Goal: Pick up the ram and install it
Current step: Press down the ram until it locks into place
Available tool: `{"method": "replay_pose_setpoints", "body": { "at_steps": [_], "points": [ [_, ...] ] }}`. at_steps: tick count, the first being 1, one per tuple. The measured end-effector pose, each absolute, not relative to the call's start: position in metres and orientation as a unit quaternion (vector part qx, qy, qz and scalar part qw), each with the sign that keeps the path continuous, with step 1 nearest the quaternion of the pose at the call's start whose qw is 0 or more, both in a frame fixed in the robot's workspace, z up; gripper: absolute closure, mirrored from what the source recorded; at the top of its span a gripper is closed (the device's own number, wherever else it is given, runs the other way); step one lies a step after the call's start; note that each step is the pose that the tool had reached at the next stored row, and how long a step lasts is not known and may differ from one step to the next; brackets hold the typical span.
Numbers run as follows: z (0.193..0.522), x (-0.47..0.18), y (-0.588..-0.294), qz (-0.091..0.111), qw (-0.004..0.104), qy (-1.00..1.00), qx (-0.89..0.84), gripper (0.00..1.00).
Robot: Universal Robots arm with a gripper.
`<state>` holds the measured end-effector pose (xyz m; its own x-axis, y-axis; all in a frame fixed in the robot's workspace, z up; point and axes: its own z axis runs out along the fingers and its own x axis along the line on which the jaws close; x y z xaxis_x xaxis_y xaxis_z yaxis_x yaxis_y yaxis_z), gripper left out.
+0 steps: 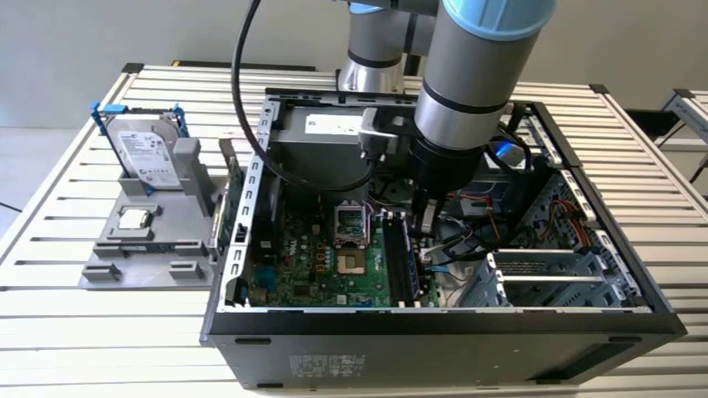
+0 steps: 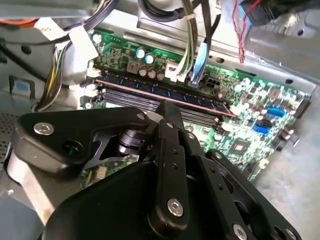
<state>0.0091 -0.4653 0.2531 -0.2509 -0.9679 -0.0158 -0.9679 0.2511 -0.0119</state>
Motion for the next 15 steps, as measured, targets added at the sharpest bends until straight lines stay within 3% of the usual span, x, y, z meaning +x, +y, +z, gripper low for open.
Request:
{"method": "replay_pose_setpoints", "body": {
  "at_steps": [15],
  "points": [
    [0.2530, 0.0095, -0.4653, 0.002, 0.010, 0.717, -0.697, 1.00]
  ]
}}
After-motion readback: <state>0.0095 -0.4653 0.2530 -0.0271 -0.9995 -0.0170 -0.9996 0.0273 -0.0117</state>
